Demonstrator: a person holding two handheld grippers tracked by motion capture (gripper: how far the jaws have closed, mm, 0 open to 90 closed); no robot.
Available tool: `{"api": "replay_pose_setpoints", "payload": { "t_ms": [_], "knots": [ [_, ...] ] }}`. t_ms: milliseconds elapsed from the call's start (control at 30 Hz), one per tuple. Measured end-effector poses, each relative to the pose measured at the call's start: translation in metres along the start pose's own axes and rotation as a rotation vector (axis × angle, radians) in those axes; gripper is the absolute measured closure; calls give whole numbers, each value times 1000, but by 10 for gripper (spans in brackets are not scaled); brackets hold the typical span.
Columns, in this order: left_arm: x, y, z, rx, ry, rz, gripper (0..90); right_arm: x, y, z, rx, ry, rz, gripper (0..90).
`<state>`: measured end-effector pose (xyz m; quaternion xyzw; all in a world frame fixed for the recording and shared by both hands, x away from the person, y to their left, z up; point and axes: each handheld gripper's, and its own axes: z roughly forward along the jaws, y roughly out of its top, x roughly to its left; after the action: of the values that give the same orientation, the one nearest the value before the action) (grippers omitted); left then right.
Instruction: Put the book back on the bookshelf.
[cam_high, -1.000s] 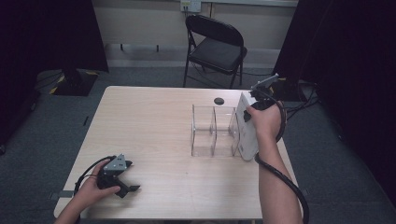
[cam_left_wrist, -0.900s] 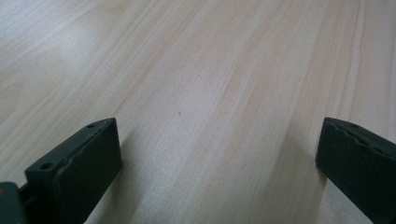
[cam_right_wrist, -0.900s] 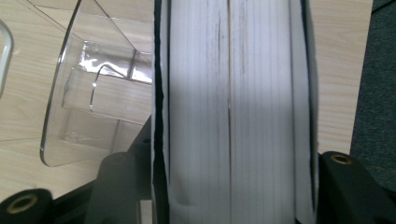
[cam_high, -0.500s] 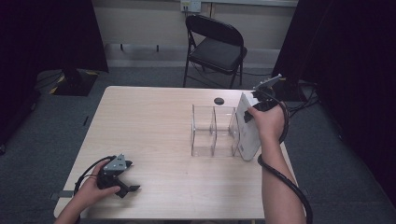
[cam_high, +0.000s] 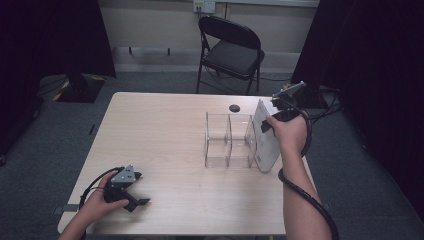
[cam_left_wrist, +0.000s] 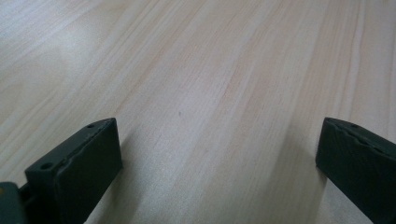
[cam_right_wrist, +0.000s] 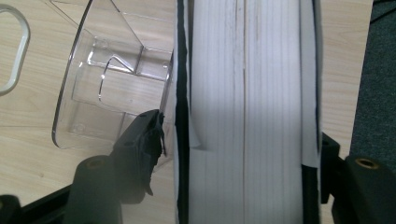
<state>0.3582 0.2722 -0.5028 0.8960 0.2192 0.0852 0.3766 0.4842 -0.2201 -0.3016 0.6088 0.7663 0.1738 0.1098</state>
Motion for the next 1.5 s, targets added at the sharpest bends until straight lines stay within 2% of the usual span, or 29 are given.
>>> {"api": "replay_pose_setpoints", "payload": {
  "t_ms": [167, 433, 700, 1100, 1500],
  "knots": [
    [0, 0, 0, 0, -1, 0, 0, 2, -3, 0, -5, -9, -15, 323],
    [0, 0, 0, 0, 0, 0, 0, 0, -9, -3, -6, 4, -10, 295],
    [0, 0, 1, -9, 1, -2, 0, -3, -16, -6, -11, 11, -36, 277],
    [0, 0, 1, -9, 1, -2, 0, -2, -23, -9, -17, 29, -29, 270],
    [0, 0, 0, -6, 1, 3, 0, -2, -31, -8, -16, 37, -45, 259]
  ]
}}
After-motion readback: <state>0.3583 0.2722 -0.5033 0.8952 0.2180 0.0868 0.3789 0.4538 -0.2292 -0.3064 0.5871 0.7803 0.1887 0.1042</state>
